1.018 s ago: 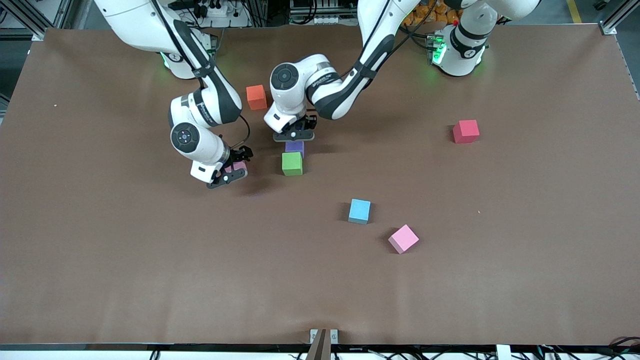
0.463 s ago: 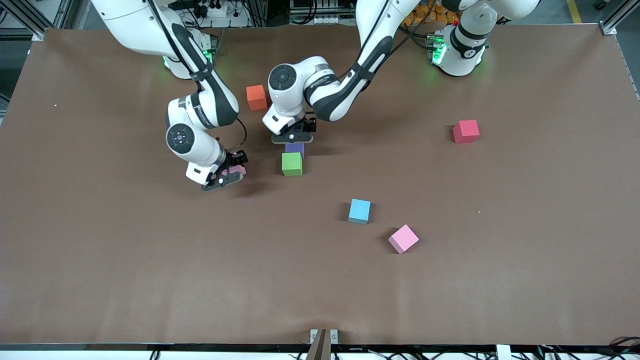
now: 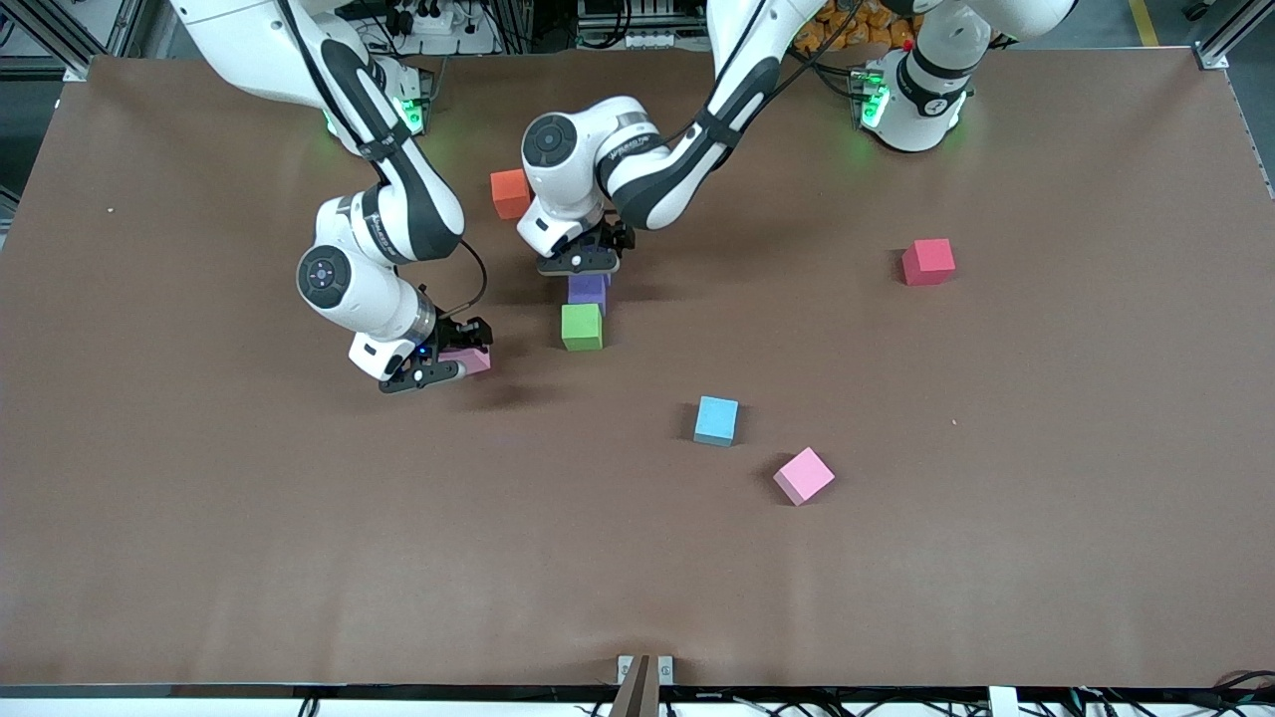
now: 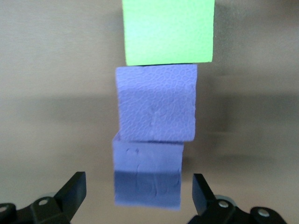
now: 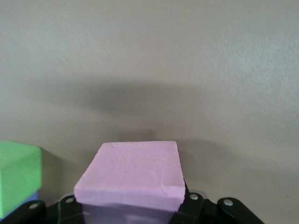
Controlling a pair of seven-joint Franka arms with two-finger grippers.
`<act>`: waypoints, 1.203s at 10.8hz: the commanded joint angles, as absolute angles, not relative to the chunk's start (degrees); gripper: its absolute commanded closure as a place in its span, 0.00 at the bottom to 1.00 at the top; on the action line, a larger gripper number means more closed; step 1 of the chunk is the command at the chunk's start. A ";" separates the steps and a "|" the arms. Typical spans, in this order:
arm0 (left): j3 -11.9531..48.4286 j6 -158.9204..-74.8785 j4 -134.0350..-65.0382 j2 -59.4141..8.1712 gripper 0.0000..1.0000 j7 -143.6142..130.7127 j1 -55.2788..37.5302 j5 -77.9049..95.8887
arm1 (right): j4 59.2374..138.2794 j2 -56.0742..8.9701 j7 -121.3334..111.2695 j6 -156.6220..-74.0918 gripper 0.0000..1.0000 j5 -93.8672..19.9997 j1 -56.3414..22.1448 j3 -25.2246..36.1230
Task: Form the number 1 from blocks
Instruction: 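Place purple in line with the left gripper while the right gripper places pink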
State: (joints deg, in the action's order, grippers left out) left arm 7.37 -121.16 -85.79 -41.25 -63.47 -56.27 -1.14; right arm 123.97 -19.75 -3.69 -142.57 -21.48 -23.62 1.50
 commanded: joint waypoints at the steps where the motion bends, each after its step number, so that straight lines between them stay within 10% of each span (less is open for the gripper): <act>1: 7.03 -116.91 -86.66 -35.70 0.00 -66.71 -56.17 -2.99 | 121.22 -19.07 -0.10 -142.38 0.52 -23.11 -24.78 1.67; 13: 6.86 -116.89 -84.03 -36.47 0.00 -47.47 -23.55 -2.46 | 102.05 -32.86 16.00 -140.98 0.52 -22.15 -42.88 10.36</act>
State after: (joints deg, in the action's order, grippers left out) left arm 6.13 -115.94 -85.98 -34.66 -48.13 -22.70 -1.81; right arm 104.51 -31.05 15.10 -142.25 -21.65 -40.62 8.39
